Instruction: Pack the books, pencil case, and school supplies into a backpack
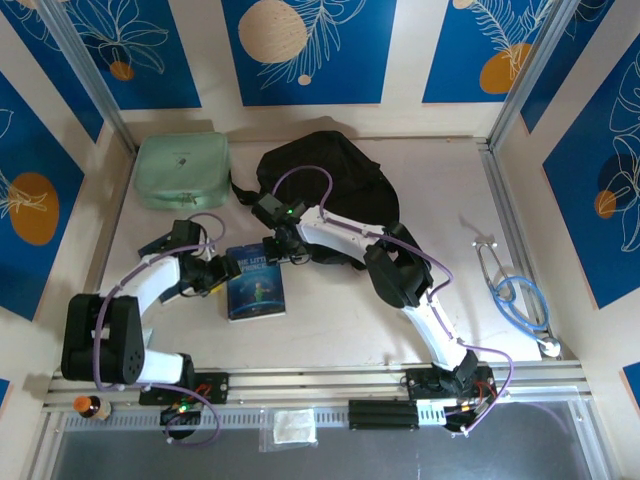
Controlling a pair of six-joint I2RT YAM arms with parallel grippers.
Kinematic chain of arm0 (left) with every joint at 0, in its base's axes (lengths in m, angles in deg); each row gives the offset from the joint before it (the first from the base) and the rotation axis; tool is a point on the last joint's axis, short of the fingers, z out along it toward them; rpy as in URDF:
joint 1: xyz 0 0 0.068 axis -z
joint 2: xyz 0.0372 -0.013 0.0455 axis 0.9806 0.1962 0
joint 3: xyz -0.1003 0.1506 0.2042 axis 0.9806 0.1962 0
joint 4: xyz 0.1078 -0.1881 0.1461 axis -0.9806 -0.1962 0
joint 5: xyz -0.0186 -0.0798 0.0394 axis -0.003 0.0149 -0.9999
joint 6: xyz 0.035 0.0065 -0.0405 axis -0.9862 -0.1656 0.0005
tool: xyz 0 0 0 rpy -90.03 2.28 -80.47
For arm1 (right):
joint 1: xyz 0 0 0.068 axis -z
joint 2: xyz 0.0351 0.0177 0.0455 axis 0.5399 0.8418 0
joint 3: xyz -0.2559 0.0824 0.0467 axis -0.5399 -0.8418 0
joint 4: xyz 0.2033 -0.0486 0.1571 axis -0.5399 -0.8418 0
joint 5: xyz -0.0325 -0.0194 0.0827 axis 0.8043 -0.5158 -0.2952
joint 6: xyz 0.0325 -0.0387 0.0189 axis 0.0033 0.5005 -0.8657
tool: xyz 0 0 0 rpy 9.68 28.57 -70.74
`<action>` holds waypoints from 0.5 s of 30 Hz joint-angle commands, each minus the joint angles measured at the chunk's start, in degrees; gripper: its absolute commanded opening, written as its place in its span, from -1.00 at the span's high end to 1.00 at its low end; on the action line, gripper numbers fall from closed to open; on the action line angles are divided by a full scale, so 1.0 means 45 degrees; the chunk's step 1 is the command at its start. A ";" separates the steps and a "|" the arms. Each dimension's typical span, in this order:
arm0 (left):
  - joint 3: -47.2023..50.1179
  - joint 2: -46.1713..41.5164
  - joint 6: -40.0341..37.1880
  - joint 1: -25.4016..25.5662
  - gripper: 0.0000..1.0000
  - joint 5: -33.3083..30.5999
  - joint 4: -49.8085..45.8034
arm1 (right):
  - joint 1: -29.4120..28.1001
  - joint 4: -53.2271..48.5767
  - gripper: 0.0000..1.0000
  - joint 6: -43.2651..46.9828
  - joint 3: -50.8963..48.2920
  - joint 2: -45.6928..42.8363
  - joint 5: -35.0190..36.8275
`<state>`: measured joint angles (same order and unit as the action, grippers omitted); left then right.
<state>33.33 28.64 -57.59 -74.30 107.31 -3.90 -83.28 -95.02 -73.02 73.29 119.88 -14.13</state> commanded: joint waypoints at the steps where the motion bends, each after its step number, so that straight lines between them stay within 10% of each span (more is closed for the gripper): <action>1: 0.0166 0.0406 -0.0210 0.0120 -0.19 0.0403 0.0418 | 0.0045 -0.0105 0.31 -0.0176 -0.0168 0.0231 -0.0399; 15: 0.0259 0.1056 -0.0276 0.0178 -0.12 0.2078 0.1265 | 0.0133 0.0215 0.43 -0.0338 -0.0496 0.0868 -0.1204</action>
<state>33.70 32.18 -57.61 -74.11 110.80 -0.49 -82.78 -94.08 -73.28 72.88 121.94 -17.37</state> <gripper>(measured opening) 0.557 0.289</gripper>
